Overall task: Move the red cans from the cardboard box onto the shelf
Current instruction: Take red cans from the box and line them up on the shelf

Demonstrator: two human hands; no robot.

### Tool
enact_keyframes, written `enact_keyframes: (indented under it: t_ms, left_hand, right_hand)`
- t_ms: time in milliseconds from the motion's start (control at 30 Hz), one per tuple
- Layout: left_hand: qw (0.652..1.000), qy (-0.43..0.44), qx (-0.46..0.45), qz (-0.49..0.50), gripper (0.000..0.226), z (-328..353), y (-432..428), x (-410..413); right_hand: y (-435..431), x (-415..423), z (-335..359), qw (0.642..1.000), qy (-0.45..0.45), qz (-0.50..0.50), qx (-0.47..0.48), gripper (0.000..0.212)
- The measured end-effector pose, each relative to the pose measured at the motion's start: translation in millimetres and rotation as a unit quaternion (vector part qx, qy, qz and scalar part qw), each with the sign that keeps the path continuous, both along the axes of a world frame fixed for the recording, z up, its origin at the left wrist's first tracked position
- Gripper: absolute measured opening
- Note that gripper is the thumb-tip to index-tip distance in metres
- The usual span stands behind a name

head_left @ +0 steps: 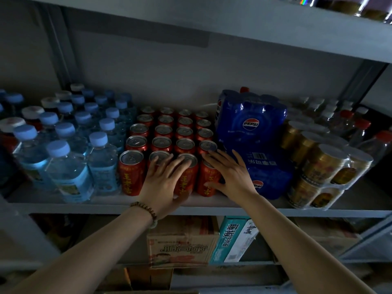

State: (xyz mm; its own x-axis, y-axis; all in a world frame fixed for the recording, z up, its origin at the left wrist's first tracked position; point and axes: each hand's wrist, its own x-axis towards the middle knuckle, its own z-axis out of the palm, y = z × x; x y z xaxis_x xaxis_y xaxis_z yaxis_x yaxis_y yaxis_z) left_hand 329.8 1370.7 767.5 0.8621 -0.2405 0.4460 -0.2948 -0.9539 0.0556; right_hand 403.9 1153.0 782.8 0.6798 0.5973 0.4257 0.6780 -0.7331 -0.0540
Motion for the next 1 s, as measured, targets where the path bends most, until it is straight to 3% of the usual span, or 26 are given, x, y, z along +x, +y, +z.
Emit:
enact_keyframes:
  t_ms: [267,433,533,667,833,1000]
  left_hand:
    - [0.999,0.002,0.033,-0.002,0.077,-1,7,0]
    - [0.989,-0.054,-0.138,-0.022,0.062,-14,13,-48]
    - [0.974,-0.046,-0.218,-0.027,0.051,-65,13,-98]
    - [0.945,0.152,-0.288,0.045,0.049,-179,25,-163]
    - [0.853,0.394,-0.295,0.174,0.063,-327,42,-238]
    - [0.769,0.548,-0.275,0.180,0.062,-446,36,-267]
  right_hand:
    - [-2,-16,-1,1.000,0.023,-0.017,-0.006,0.075]
    - [-9,-92,-31,0.991,0.043,-0.030,0.124,0.063]
    - [-12,-149,-80,0.987,0.073,-0.031,0.142,0.059]
    - [-9,-217,-174,0.965,0.220,-0.039,0.136,0.059]
    - [1,-268,-310,0.887,0.438,-0.107,0.104,0.075]
    - [10,-280,-446,0.802,0.578,-0.145,0.050,0.068]
